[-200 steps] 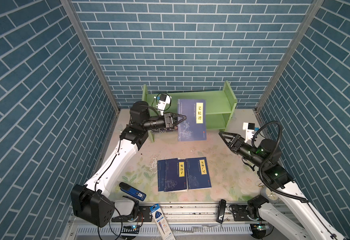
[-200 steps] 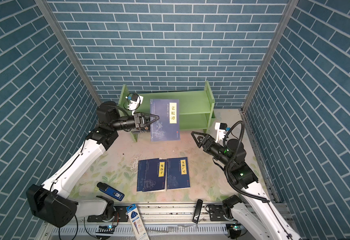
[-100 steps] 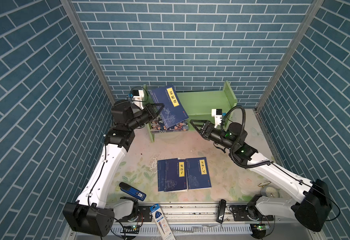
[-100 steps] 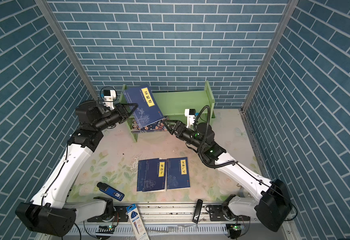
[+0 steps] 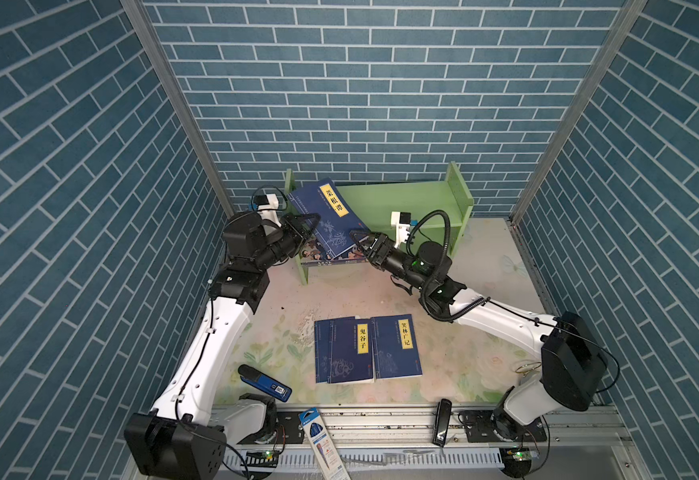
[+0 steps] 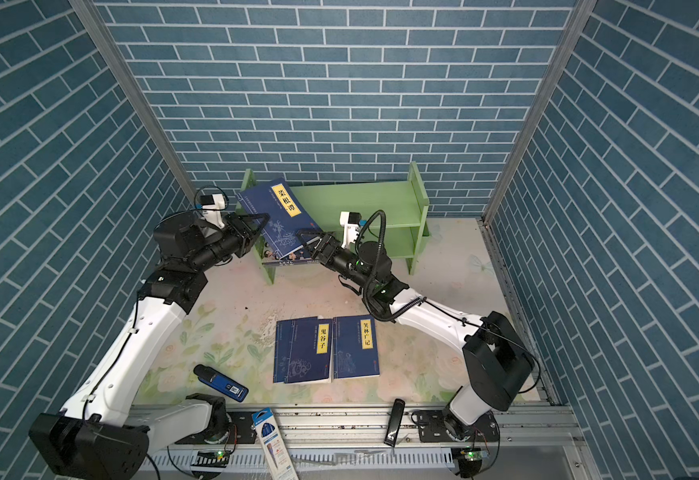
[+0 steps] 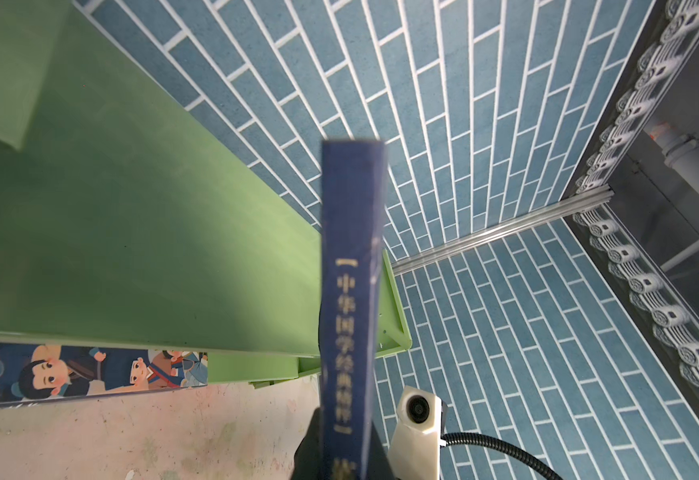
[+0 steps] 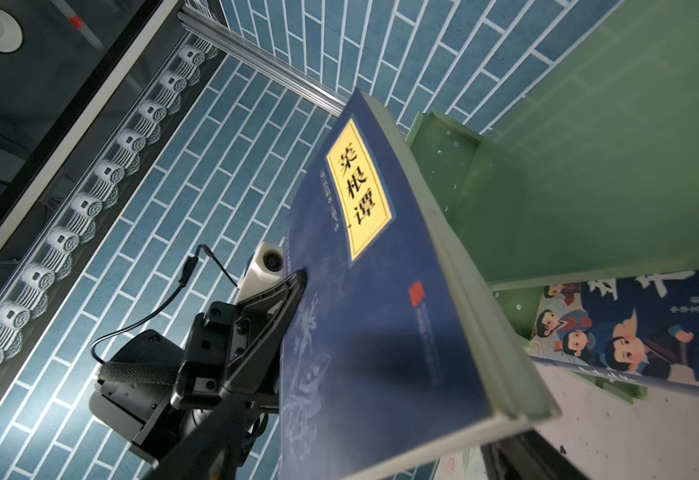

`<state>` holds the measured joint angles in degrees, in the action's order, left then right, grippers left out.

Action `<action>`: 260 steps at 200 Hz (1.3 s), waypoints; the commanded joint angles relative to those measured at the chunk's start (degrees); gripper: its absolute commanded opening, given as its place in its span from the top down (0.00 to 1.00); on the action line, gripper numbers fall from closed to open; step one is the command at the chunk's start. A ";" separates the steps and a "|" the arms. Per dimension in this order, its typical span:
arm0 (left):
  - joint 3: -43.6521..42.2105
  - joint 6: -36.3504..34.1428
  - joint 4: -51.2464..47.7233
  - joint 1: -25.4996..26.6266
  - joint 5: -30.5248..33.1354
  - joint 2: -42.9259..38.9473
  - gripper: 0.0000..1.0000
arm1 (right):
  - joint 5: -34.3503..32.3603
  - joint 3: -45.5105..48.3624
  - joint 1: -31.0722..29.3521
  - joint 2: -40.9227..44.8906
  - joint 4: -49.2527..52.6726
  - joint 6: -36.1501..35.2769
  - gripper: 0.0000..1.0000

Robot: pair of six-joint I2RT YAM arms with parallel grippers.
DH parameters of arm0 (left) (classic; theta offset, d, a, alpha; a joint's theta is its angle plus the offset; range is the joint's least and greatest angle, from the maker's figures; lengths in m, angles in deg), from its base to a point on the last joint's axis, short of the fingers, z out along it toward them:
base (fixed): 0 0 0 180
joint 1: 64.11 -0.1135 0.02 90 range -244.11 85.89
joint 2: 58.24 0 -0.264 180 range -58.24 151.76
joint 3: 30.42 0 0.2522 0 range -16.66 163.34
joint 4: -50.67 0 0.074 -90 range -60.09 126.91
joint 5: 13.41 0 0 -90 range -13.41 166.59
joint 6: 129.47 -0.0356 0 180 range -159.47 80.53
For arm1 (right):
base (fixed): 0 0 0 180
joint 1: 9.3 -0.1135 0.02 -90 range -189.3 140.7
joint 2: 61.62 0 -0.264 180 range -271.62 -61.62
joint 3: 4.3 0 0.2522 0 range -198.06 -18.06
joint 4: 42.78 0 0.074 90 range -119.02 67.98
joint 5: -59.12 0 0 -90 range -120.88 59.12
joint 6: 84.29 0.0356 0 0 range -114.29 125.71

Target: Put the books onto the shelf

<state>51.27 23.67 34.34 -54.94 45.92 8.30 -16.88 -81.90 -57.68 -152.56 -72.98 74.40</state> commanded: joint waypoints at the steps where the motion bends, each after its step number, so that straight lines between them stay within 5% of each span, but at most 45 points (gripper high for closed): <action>1: -0.42 3.31 5.66 -0.29 0.00 -0.45 1.00 | -0.48 -3.00 -0.31 -1.87 -7.19 2.81 0.15; 34: -1.55 5.17 6.12 -0.29 0.17 -0.30 1.00 | -0.99 -4.08 -0.50 -3.43 -8.45 3.38 0.28; 85: -3.38 5.85 3.52 -0.38 0.17 -1.21 1.00 | 1.34 -8.13 -0.39 -4.32 -2.72 1.22 0.75; 107: -3.97 5.25 1.38 -0.38 0.20 -2.01 1.00 | 1.81 -10.19 -0.17 -3.31 4.24 -2.11 0.85; 123: -4.58 5.00 0.76 -0.38 0.04 -2.62 0.91 | 2.31 -11.05 0.27 -2.69 8.15 -3.78 0.90; 152: -5.51 4.53 -0.08 -0.38 -0.44 -3.42 0.51 | 4.89 -11.32 2.25 -2.23 10.49 -4.16 0.96; 170: -5.34 3.09 -2.94 -0.56 -0.22 -4.17 0.38 | 7.03 -11.23 4.13 -1.80 11.57 -3.86 0.98; 221: -0.34 -5.84 -23.26 -2.63 2.03 -7.30 0.33 | 17.76 -16.66 10.07 -2.74 20.45 -4.49 0.99; 260: -1.01 -6.21 -23.86 -4.77 -0.59 -8.17 0.32 | 25.19 -25.16 12.24 -7.38 30.84 -7.35 0.99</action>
<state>49.56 20.24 14.50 -58.83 46.64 0.59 0.45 -101.90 -45.77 -157.82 -46.14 70.44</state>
